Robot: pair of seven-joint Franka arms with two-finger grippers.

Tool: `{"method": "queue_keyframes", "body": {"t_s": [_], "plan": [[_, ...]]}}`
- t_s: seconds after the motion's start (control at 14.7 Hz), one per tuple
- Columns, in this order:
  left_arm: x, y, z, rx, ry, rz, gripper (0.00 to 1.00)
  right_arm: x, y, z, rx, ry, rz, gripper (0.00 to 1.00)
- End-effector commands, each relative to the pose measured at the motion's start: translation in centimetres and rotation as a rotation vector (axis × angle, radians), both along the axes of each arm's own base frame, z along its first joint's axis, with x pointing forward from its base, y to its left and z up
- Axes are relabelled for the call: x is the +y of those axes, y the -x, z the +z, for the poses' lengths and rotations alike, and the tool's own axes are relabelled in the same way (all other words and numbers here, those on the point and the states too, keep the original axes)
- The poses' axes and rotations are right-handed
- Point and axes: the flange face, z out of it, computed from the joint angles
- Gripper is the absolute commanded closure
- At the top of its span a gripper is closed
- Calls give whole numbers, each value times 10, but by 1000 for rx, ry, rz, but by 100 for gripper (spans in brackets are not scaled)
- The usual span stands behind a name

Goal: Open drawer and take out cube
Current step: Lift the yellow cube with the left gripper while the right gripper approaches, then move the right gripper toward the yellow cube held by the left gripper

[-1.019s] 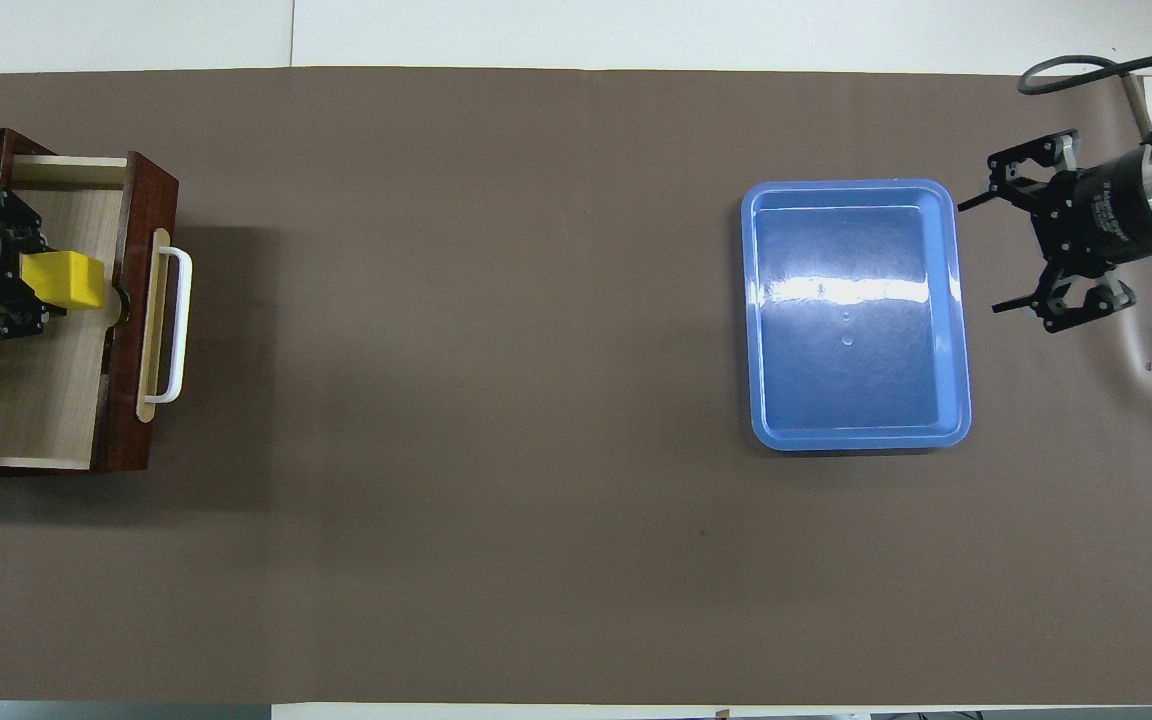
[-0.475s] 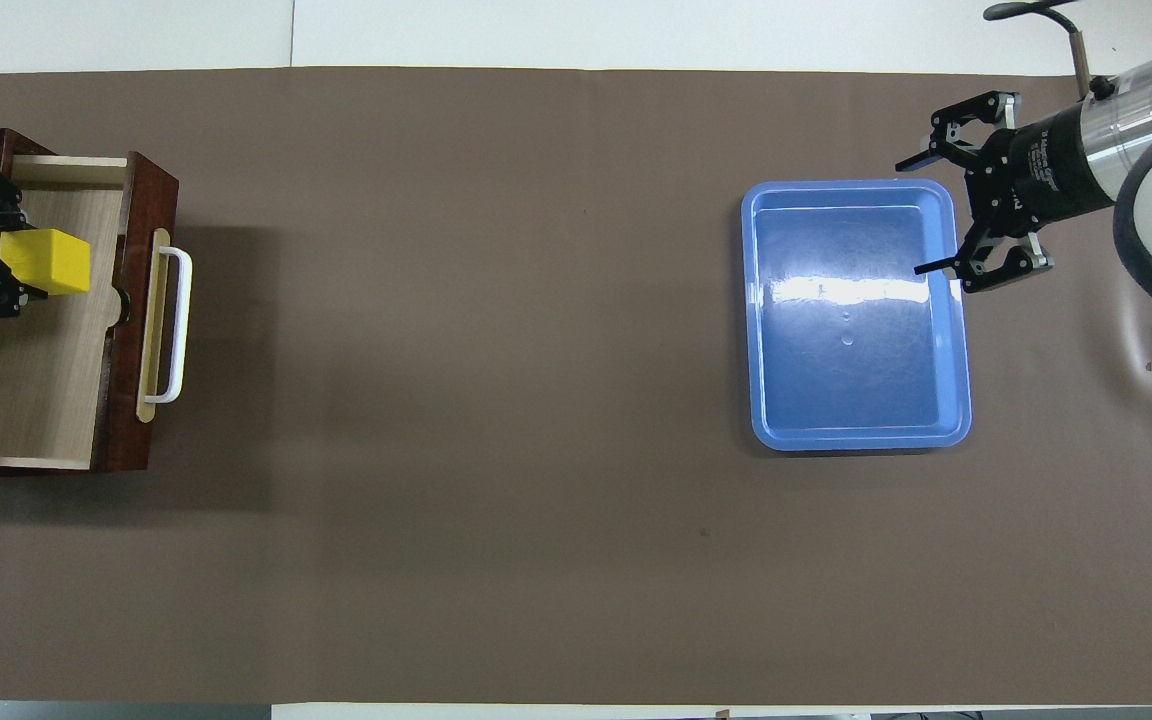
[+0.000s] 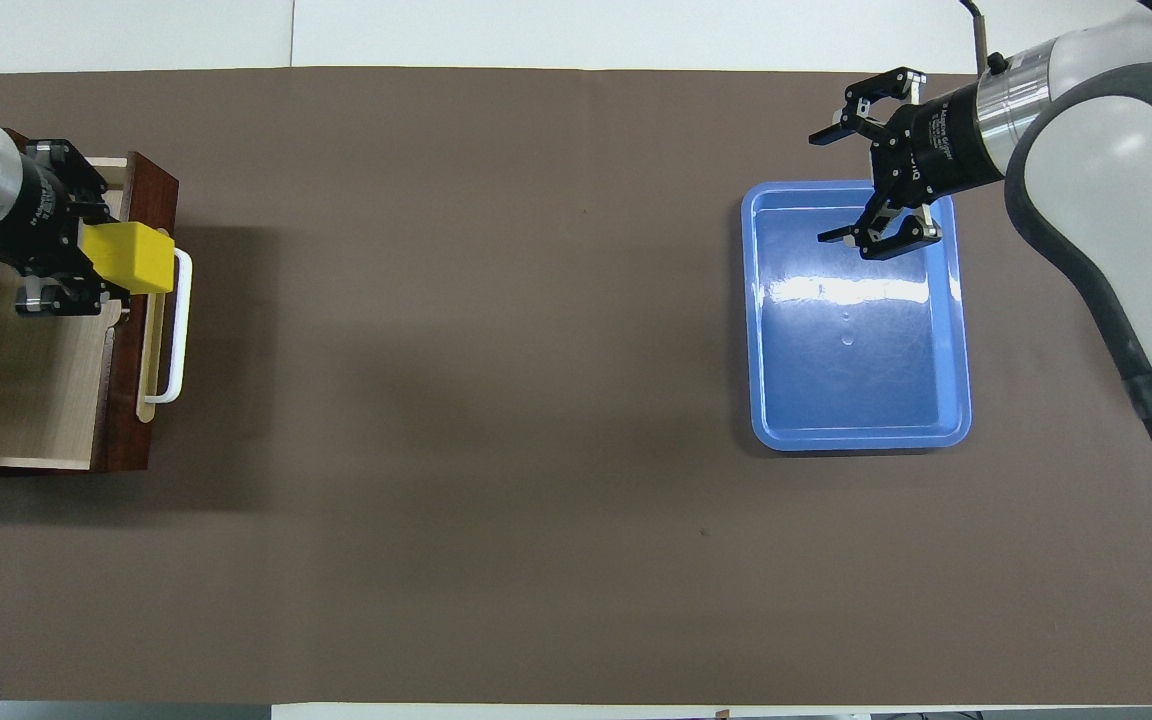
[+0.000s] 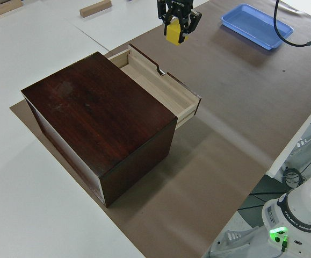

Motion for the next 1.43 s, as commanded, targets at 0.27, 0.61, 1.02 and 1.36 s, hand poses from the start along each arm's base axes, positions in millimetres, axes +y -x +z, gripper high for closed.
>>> {"method": "queue_keyframes", "body": {"t_s": [0.27,0.61,1.02,1.36], "plan": [[-118,28,-5,0,-6,33,90,99,-14,-16,3,-18,131,6],[-143,35,-15,-18,12,46,90,159,3,-14,-1,-21,155,5],[-139,33,-28,-18,12,63,89,201,19,-14,34,-27,137,5],[-139,31,-27,-32,18,81,88,213,25,-10,56,-43,128,5]]}}
